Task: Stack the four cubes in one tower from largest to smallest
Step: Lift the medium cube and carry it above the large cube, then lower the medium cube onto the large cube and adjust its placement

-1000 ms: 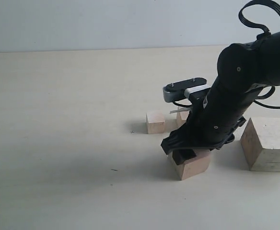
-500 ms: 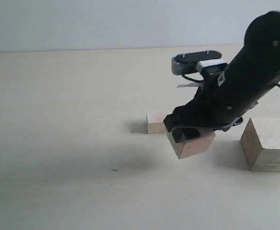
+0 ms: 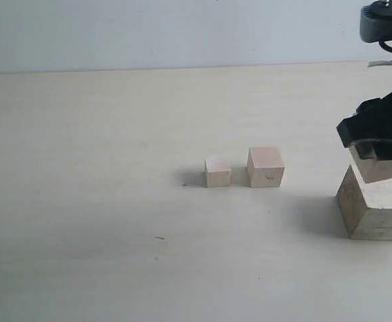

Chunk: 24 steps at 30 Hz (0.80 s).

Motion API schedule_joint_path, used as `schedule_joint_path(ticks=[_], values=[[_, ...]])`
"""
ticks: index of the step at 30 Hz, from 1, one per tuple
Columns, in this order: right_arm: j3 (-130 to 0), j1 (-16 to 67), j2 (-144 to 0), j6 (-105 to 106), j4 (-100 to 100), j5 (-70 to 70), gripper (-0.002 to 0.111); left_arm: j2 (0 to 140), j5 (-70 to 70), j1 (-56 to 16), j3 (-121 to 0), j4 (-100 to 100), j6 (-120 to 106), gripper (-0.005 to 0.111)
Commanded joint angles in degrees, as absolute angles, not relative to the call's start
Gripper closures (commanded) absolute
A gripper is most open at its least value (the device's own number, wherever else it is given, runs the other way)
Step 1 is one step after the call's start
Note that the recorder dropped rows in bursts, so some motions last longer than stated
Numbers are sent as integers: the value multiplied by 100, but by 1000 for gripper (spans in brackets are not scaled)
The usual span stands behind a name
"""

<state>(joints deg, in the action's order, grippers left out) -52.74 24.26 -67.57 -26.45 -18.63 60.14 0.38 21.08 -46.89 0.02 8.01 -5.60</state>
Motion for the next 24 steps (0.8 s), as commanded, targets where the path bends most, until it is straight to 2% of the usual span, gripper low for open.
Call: schedule_joint_path(ticks=[1, 7, 17, 24], values=[[-5292, 2044, -6685, -2932, -1998, 6027, 108, 0, 2034, -4680, 0, 769, -585, 107], [-4576, 1166, -6676, -2349, -1106, 5217, 108, 0, 2034, -4680, 0, 769, -585, 107], [-4339, 550, -6827, -2002, -1151, 4810, 108, 0, 2034, -4680, 0, 769, -585, 107], [-4339, 531, -7091, -1911, -1025, 4728, 108, 0, 2034, -4680, 0, 769, -585, 107]])
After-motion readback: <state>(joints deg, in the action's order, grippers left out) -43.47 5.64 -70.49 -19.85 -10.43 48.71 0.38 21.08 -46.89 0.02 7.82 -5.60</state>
